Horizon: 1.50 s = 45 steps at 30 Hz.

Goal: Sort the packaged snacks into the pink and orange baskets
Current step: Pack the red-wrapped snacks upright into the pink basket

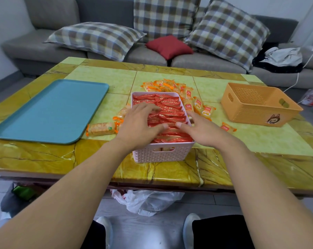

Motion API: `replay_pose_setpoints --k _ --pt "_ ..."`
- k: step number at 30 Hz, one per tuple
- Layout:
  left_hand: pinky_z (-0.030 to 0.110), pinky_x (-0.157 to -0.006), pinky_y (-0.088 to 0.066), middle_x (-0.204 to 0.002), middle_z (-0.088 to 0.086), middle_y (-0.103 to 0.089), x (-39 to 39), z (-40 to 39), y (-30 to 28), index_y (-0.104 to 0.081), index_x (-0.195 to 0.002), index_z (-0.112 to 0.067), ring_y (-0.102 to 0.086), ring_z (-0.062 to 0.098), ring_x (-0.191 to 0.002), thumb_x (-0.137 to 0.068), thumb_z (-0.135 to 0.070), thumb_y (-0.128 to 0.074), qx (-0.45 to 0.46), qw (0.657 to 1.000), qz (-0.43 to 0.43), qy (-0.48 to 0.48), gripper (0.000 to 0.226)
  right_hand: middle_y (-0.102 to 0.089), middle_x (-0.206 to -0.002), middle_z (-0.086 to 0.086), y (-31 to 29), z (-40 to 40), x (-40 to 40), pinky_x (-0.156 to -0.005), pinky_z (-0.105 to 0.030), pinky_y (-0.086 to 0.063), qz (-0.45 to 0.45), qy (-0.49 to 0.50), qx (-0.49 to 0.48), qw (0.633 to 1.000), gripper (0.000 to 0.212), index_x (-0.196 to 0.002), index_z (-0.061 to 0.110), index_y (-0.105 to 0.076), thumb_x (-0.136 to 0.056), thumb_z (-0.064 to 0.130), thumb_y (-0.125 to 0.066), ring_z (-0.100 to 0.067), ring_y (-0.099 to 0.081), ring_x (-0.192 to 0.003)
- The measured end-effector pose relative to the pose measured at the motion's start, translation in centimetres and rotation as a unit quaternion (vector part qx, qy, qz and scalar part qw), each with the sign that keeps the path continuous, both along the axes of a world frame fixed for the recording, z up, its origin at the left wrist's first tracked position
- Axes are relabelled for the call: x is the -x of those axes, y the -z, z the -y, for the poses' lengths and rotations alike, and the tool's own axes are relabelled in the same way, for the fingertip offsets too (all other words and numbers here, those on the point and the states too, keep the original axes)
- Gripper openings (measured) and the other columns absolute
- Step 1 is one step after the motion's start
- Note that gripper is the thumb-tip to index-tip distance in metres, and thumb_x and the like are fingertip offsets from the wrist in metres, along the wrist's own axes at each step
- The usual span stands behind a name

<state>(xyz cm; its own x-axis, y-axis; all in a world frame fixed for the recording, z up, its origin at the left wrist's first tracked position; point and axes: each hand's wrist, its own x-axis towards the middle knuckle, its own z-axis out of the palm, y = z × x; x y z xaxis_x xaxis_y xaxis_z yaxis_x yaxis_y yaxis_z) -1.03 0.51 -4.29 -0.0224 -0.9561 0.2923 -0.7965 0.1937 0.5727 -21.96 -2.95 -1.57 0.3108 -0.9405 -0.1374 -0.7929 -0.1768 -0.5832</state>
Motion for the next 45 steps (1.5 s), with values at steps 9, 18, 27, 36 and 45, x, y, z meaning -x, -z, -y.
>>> replay_pose_setpoints --k 9,18,27,36,45 --pt "0.050 -0.115 -0.033 -0.136 0.016 -0.057 -1.2 0.3 0.1 -0.058 -0.126 -0.016 -0.045 0.035 -0.131 -0.103 -0.030 -0.046 -0.132 0.960 -0.160 -0.189 0.029 -0.074 -0.103 -0.005 0.5 0.1 -0.1 -0.090 -0.039 -0.053 0.009 0.060 -0.003 0.998 0.054 -0.106 0.015 -0.074 -0.106 0.051 -0.034 -0.023 -0.068 -0.094" --pt "0.028 -0.067 -0.044 -0.095 -0.004 -0.068 -1.2 -1.1 -0.4 -0.065 -0.110 -0.026 -0.062 0.014 -0.082 -0.105 -0.018 -0.039 -0.118 0.955 -0.222 -0.159 0.027 -0.072 -0.073 0.000 0.9 -0.3 -0.6 -0.056 -0.029 -0.040 0.041 0.137 0.079 0.987 0.041 -0.084 0.013 -0.078 -0.103 0.040 -0.053 -0.020 -0.065 -0.070" --pt "0.038 -0.065 -0.062 -0.095 -0.014 -0.075 -0.5 -2.9 -0.5 -0.056 -0.131 -0.049 -0.074 0.010 -0.080 -0.109 -0.028 -0.038 0.016 0.931 -0.342 -0.126 0.035 -0.070 -0.069 0.014 0.1 -1.6 -1.3 -0.059 -0.032 -0.054 0.112 0.225 0.149 0.956 0.041 -0.074 0.026 -0.067 -0.085 0.066 -0.065 -0.006 -0.066 -0.064" --pt "0.060 -0.066 -0.059 -0.092 -0.008 -0.077 -0.2 -3.7 -1.2 -0.056 -0.114 -0.066 -0.074 0.027 -0.079 -0.108 -0.023 -0.043 0.036 0.902 -0.414 -0.119 0.045 -0.068 -0.081 0.014 0.3 -1.9 -2.2 -0.063 -0.041 -0.057 0.097 0.195 0.163 0.962 0.036 -0.084 0.023 -0.052 -0.083 0.048 -0.077 -0.010 -0.066 -0.069" --pt "0.041 -0.065 -0.064 -0.095 -0.008 -0.078 -0.9 -3.8 -2.7 -0.066 -0.129 -0.038 -0.075 0.020 -0.084 -0.107 -0.012 -0.041 0.064 0.859 -0.490 -0.136 0.043 -0.072 -0.090 0.008 -0.9 -3.0 -3.2 -0.057 -0.028 -0.058 0.258 0.159 0.139 0.943 0.032 -0.100 0.026 -0.055 -0.095 0.057 -0.057 -0.002 -0.070 -0.069"
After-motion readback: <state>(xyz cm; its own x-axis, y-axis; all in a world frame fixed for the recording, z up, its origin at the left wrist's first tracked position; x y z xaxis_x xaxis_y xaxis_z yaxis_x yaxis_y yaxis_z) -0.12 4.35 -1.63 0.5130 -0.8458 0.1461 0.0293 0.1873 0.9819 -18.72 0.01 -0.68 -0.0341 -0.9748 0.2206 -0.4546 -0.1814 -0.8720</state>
